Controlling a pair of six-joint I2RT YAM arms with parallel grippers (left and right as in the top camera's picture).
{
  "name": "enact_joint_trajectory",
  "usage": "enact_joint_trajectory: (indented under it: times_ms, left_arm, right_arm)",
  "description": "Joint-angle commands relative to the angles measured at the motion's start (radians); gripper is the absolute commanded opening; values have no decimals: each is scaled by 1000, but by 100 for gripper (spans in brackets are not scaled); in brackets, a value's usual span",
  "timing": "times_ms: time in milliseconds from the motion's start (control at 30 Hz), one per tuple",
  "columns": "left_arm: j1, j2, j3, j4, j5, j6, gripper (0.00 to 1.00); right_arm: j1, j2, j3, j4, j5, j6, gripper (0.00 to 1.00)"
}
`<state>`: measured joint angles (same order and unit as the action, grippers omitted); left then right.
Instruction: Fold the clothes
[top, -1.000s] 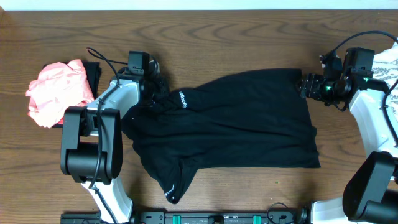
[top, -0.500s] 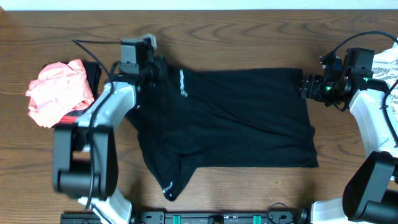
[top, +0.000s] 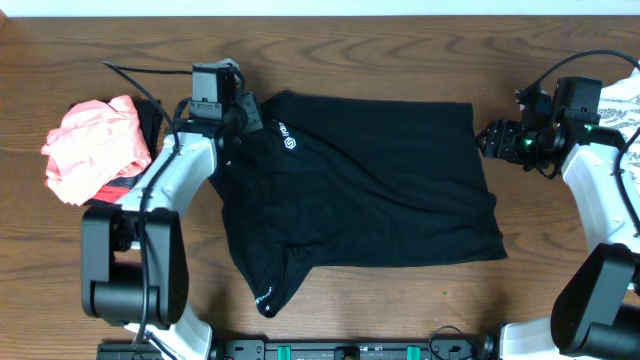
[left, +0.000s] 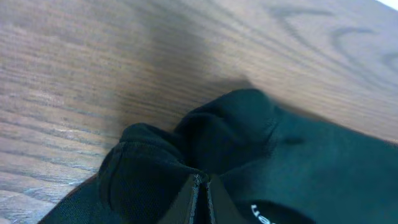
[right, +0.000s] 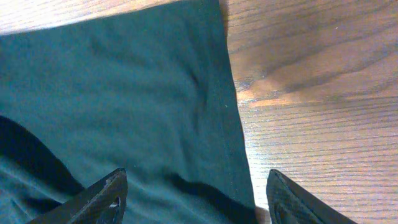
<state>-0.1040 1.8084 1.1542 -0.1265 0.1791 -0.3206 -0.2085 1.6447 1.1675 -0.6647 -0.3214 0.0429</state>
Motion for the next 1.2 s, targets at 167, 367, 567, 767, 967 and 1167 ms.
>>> enact_joint_trajectory:
  times_ms: [167, 367, 567, 767, 967, 1167]
  left_arm:
    - [0, 29, -6, -35, -31, -6, 6]
    - [1, 29, -6, -211, -40, -2, 9]
    - [1, 28, -5, -162, -101, 10, 46]
    - [1, 9, 12, 53, -101, 9, 48]
    - [0, 12, 15, 315, -101, 9, 48]
    - [1, 47, 15, 357, -101, 9, 48]
  right_arm:
    - [6, 10, -3, 0, 9, -15, 70]
    - [6, 10, -3, 0, 24, -15, 70]
    - [6, 10, -3, 19, 37, -19, 71]
    - [6, 10, -3, 21, 37, -42, 71]
    - [6, 11, -4, 21, 37, -41, 71]
    - [6, 10, -4, 18, 37, -40, 71]
